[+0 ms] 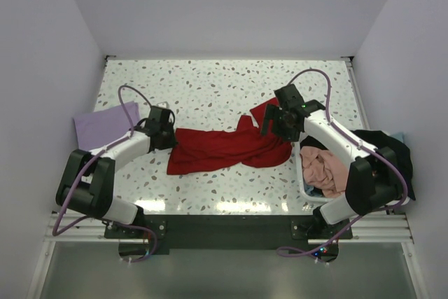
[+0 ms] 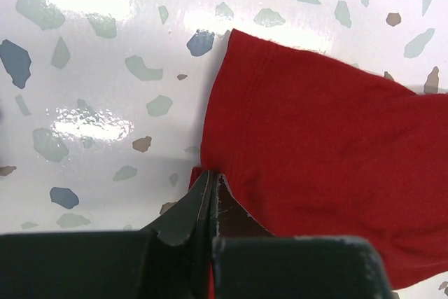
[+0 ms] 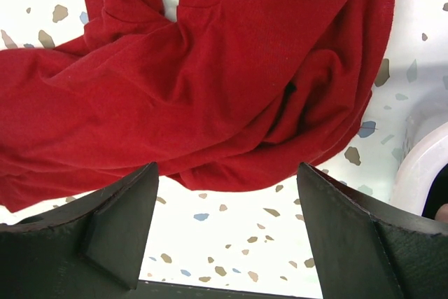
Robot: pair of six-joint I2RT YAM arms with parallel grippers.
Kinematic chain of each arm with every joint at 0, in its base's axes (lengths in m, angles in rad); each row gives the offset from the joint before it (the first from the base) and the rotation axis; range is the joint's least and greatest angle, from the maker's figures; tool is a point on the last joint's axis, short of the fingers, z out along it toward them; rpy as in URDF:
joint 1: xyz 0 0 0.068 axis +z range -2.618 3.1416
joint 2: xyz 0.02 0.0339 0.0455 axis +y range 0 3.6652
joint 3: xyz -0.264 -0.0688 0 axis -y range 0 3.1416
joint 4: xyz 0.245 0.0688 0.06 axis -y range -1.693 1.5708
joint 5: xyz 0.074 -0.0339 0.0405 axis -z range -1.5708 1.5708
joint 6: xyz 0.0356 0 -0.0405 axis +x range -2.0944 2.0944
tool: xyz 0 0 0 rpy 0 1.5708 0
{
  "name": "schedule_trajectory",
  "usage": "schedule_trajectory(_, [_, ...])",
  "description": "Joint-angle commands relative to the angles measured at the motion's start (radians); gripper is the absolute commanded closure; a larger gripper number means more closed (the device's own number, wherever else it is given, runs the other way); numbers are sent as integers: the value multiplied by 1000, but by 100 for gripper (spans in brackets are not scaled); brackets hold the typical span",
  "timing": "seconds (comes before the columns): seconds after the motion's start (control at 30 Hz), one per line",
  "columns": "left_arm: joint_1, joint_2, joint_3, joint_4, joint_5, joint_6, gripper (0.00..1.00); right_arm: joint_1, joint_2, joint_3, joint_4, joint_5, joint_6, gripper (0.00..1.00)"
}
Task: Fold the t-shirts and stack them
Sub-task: Move the tshirt to the center of the board, then flatten the tshirt out
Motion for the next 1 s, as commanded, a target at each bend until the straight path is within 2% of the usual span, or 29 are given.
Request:
schedule_trajectory(0.0, [-4,-56,52,23,-23,18,100,-3,0,26,-5,0,12,18])
schedule_trajectory(0.23, [-4,-180,75,-34,-46,13,100,-7,98,138,1,26,-19,19])
schedule_trajectory(0.47, [-6,-291,45,-71,-44,15,100,-16,321,413,-9,53,-79,26])
schedule_trajectory(0.63, [-4,-285,-7,-48,-12,18,100,-29,453,554,-42,40,-94,30])
schedule_trajectory(0.67, [-4,-277,-14,-39,6,29,96,-30,471,579,-49,21,-89,31])
schedule_trajectory(0.7, [-4,-257,-17,-31,11,35,87,-33,477,583,-51,14,-85,31])
schedule_trajectory(0.8, [-6,-196,-17,0,27,52,76,-36,468,573,-35,-11,-65,31])
schedule_trajectory(0.97, [-3,-92,12,39,16,73,74,-38,413,479,-14,-26,-40,31])
